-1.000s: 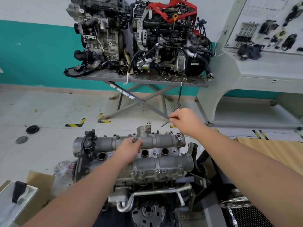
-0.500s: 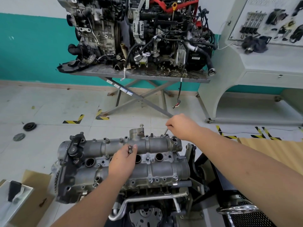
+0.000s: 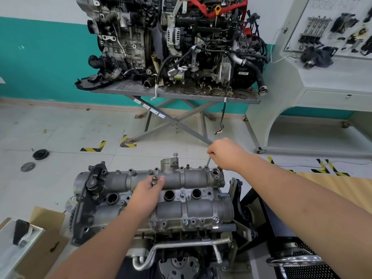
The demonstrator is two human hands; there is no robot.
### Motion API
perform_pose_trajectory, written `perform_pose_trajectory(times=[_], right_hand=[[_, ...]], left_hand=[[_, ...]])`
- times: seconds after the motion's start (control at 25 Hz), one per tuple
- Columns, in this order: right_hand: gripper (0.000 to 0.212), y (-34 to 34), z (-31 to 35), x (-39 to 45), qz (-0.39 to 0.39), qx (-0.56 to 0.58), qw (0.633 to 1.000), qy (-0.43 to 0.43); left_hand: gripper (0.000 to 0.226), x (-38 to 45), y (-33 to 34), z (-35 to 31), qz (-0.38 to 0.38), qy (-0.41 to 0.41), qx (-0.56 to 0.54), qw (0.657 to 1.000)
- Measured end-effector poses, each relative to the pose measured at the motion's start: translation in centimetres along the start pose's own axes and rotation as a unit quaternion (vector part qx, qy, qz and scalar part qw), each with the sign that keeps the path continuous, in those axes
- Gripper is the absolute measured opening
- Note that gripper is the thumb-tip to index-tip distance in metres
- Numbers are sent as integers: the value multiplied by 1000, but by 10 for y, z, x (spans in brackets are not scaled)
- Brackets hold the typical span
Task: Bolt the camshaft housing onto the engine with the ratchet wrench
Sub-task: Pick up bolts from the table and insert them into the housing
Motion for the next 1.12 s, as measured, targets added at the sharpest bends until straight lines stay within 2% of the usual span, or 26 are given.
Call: perform_pose_trajectory(times=[0.16, 0.32, 0.44, 0.64, 0.8, 0.92, 1.04, 1.12], right_hand=[[39, 10, -3, 0, 17, -15, 1000, -14], [41, 26, 2, 5, 41, -19, 999, -25], [39, 40, -2, 7, 64, -27, 998, -13], [22, 37, -1, 11, 76, -83, 994, -3], [31, 41, 2, 14, 77, -83, 993, 32], [24, 44, 6, 16, 80, -83, 992, 54], [35, 45, 3, 11, 104, -58, 989, 87], [47, 38, 3, 5, 71, -60, 990, 102]], left_hand=[[41, 2, -4, 5, 0, -4, -27, 1000], [18, 2, -6, 8, 12, -9, -55, 998], [31, 4, -9, 11, 3, -21, -102, 995], [32, 5, -8, 13, 9, -7, -54, 998], [34, 5, -9, 15, 4, 2, -52, 999], [34, 4, -8, 14, 2, 6, -46, 999], [31, 0, -4, 10, 16, 15, -54, 998], [33, -4, -3, 5, 17, 34, -29, 999]])
Point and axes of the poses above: each hand's wrist, its own x-axis towards the middle knuckle, its own y-axis out of the palm, z = x × y, the point moved 4 cm from there along x, towards the middle knuckle, and after that the axes turned 2 degrees about -y, right-handed, at the moved point
